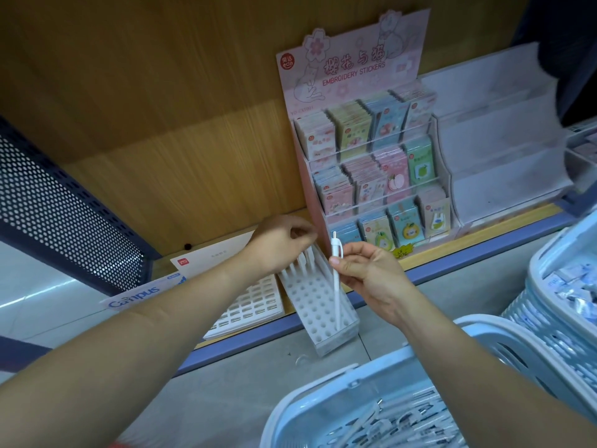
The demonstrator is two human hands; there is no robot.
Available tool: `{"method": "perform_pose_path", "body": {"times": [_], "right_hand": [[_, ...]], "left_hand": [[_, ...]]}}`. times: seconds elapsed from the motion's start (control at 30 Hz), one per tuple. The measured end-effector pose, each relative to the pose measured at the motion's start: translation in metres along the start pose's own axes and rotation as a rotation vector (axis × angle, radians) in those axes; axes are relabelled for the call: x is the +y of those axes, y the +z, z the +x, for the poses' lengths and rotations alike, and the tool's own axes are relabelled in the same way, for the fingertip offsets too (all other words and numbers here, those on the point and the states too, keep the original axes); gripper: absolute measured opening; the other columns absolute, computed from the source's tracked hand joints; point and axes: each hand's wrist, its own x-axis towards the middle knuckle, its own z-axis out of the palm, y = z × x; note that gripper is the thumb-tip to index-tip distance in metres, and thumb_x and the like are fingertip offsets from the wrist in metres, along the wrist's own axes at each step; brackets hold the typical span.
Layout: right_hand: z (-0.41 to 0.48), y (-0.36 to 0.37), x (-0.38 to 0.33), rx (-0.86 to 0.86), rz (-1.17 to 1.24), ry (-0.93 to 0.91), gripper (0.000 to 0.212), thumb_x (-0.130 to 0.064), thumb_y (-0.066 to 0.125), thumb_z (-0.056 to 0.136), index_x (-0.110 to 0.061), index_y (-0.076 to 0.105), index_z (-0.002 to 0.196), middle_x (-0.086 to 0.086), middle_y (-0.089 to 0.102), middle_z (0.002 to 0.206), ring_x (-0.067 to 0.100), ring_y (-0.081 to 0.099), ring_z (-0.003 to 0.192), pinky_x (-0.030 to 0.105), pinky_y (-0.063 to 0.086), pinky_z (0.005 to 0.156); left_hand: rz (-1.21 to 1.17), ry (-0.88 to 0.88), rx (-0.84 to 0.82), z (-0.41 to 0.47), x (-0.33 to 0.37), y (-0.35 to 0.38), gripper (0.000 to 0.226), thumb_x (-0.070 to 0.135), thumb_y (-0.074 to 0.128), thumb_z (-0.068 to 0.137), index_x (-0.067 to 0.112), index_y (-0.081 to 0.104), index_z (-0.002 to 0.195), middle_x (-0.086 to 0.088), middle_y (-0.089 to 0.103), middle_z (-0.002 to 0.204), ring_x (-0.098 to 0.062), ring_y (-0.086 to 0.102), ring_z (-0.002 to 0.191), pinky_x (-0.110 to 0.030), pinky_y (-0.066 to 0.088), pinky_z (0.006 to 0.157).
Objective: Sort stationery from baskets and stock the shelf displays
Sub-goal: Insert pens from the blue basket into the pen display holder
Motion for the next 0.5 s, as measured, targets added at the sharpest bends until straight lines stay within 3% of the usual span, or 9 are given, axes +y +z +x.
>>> {"method": "perform_pose_path", "body": {"times": [0.07, 0.2, 0.3, 0.4, 0.5], "right_hand": [[0.001, 0.001, 0.000, -0.012, -0.043, -0.024, 0.021, 0.005, 0.074, 0.075, -0.011, 0.059, 0.077, -0.001, 0.060, 0.056, 0.012, 0.059, 0.059, 0.028, 0.048, 0.070], [-0.001, 0.006, 0.000, -0.039, -0.124, -0.059, 0.022, 0.005, 0.075, 0.075, -0.012, 0.061, 0.075, 0.004, 0.058, 0.065, 0.015, 0.059, 0.066, 0.029, 0.048, 0.073], [-0.001, 0.007, -0.002, -0.025, -0.151, -0.062, 0.017, -0.001, 0.076, 0.078, -0.012, 0.064, 0.081, 0.006, 0.060, 0.072, 0.015, 0.057, 0.070, 0.026, 0.049, 0.070], [0.002, 0.002, -0.003, 0.085, -0.301, -0.071, 0.009, -0.012, 0.074, 0.084, -0.018, 0.068, 0.087, -0.001, 0.066, 0.083, 0.012, 0.060, 0.080, 0.024, 0.047, 0.071], [0.004, -0.005, 0.001, 0.138, -0.429, -0.052, 0.009, -0.012, 0.069, 0.089, -0.019, 0.067, 0.094, -0.004, 0.065, 0.093, 0.009, 0.059, 0.086, 0.026, 0.044, 0.077]], "left_hand": [[-0.214, -0.032, -0.110, -0.001, 0.016, -0.006, 0.024, 0.034, 0.064, 0.092, 0.017, 0.070, 0.108, 0.003, 0.068, 0.091, -0.007, 0.062, 0.077, -0.026, 0.052, 0.072], [-0.313, -0.051, -0.241, -0.004, 0.028, -0.010, 0.022, 0.017, 0.072, 0.086, -0.002, 0.069, 0.098, -0.005, 0.064, 0.073, -0.008, 0.060, 0.060, -0.019, 0.053, 0.058], [-0.331, -0.099, -0.208, -0.005, 0.029, -0.017, 0.009, 0.010, 0.073, 0.085, 0.002, 0.069, 0.088, -0.008, 0.067, 0.071, -0.014, 0.066, 0.062, -0.031, 0.059, 0.070], [-0.177, -0.138, -0.067, -0.001, 0.017, -0.033, 0.006, 0.013, 0.071, 0.087, 0.015, 0.068, 0.084, -0.006, 0.071, 0.076, -0.021, 0.071, 0.073, -0.041, 0.060, 0.079], [0.069, -0.075, 0.017, -0.002, 0.000, -0.045, 0.007, 0.019, 0.069, 0.089, 0.024, 0.071, 0.084, 0.005, 0.069, 0.080, -0.013, 0.068, 0.078, -0.034, 0.057, 0.080]]}}
